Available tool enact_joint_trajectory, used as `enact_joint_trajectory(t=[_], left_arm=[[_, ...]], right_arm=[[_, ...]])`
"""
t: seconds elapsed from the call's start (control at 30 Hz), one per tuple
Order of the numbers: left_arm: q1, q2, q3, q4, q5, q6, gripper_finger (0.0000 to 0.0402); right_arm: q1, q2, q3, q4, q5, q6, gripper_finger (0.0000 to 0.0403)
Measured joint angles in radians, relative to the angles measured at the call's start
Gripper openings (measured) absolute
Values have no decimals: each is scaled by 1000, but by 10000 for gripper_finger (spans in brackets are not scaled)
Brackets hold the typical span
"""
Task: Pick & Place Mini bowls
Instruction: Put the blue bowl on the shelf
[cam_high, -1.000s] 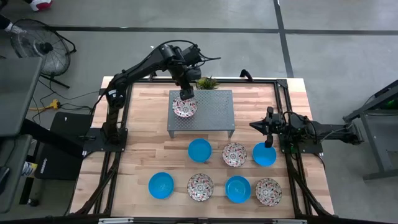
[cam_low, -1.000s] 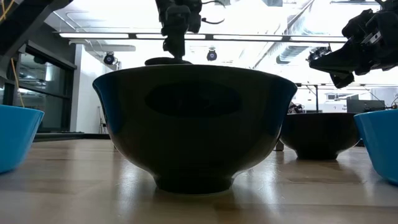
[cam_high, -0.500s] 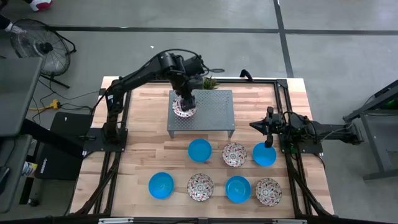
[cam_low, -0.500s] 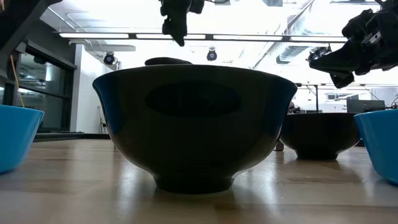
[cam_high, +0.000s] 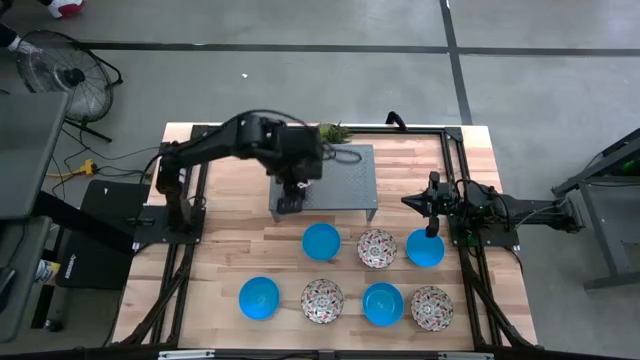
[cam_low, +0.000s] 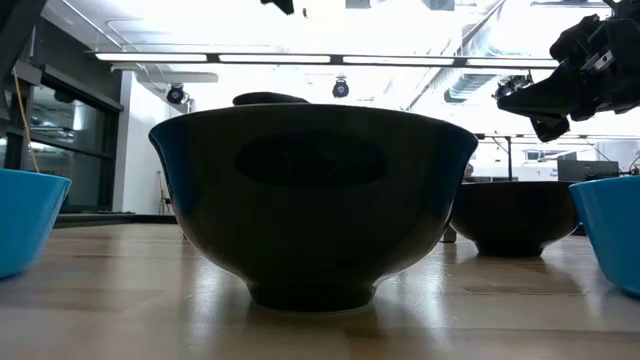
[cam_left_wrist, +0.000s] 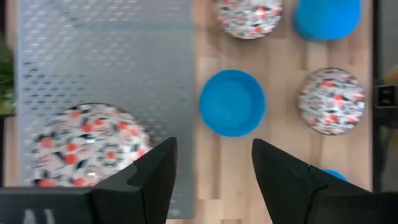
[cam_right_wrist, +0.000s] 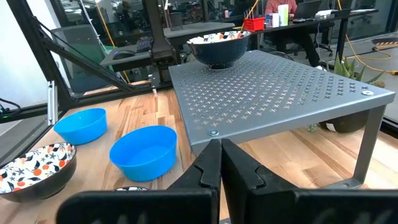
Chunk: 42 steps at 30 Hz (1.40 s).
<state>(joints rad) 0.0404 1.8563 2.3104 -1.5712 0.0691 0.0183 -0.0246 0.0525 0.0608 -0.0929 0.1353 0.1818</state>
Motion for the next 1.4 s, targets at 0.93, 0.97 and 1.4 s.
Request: enact_joint_trajectory(t=[0.93, 0.97, 1.4], left_arm=[[-419, -28, -214, 0, -105, -328, 204], [-428, -28, -230, 0, -106, -346, 204], [-509, -218, -659, 258, -91, -572, 204]], right_arm=[[0, 0, 0, 0, 0, 0, 0], [0, 0, 0, 0, 0, 0, 0], [0, 0, 0, 0, 0, 0, 0]])
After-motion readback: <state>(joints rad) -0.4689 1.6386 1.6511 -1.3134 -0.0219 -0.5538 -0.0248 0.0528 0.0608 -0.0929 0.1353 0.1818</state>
